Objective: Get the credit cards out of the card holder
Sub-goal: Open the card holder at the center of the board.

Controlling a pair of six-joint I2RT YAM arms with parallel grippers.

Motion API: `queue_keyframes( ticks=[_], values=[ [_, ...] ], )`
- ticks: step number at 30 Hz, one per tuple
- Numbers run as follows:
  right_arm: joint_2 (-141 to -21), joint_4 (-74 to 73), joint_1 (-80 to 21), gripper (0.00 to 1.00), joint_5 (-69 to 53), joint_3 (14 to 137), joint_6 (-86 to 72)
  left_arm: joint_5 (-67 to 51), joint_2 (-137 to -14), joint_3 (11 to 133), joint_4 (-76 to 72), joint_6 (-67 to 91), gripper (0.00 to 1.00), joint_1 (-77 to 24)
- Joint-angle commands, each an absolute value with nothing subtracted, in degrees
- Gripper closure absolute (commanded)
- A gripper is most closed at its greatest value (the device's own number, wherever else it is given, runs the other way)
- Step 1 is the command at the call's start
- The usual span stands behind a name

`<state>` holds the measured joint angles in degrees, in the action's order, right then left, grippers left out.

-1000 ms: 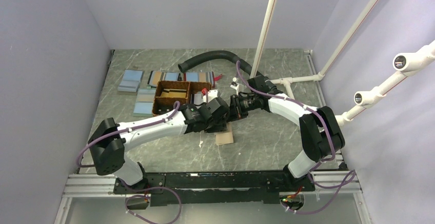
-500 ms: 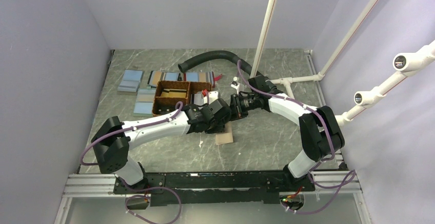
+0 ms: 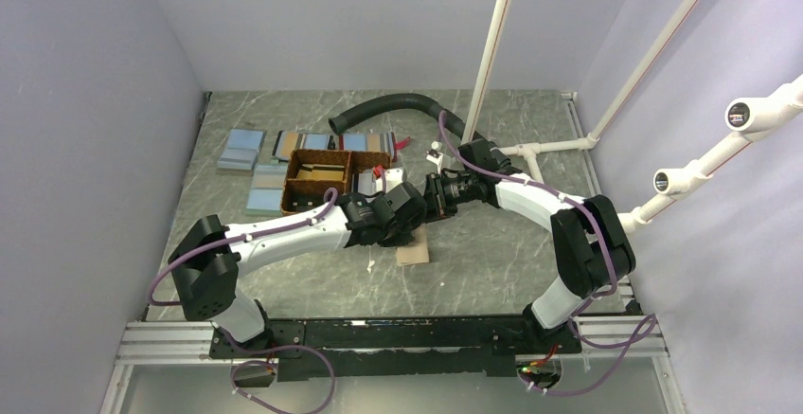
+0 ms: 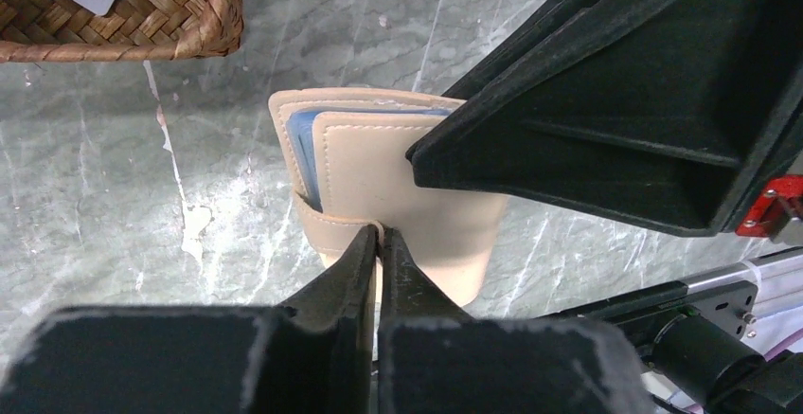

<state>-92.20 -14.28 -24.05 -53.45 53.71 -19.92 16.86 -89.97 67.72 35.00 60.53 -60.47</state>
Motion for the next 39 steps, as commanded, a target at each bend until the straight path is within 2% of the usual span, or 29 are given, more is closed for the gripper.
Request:
queue_keyframes(
  ticks=[1, 9, 20, 26, 28, 30, 33, 36, 39],
  values=[
    [-90.87, -10.71, -24.26, 1.0, -61.87, 54.76, -23.38, 17.37, -89.49, 65.64, 34.77, 59.11, 0.98, -60.82],
    [-91.71, -12.55, -24.11, 1.0, -60.79, 55.32, -21.01, 18.19, -80.12, 57.96, 30.34, 57.57, 1.0, -60.69],
    [-90.92, -17.16, -24.34, 1.0, -66.29, 53.76, -5.33, 5.31, -58.35, 39.51, 10.37, 48.15, 1.0, -59.3],
    [-93.66, -20.76, -25.99, 1.0, -64.06, 54.14, -0.58, 2.88, -48.18, 34.38, 8.85, 49.28, 1.0, -58.29],
    [-94.07, -21.97, -26.52, 0.86, -62.51, 54.94, 0.59, 1.76, -46.38, 34.47, 9.52, 49.1, 1.0, -58.14],
    [-94.09, -23.64, -26.65, 0.65, -59.22, 56.11, 2.03, 0.79, -45.39, 35.42, 10.56, 48.58, 1.0, -58.1],
    [-93.41, -26.8, -26.76, 0.39, -54.92, 57.69, 5.34, -0.59, -45.14, 37.12, 11.71, 47.48, 1.0, -58.05],
    [-91.89, -28.28, -26.67, 0.25, -52.52, 57.79, 7.81, -2.23, -46.16, 38.7, 11.21, 46.78, 1.0, -58.01],
    [-90.36, -29.24, -26.69, 0.18, -52.15, 57.29, 9.91, -3.61, -48.22, 40.25, 10.17, 46.15, 1.0, -57.94]
  ],
)
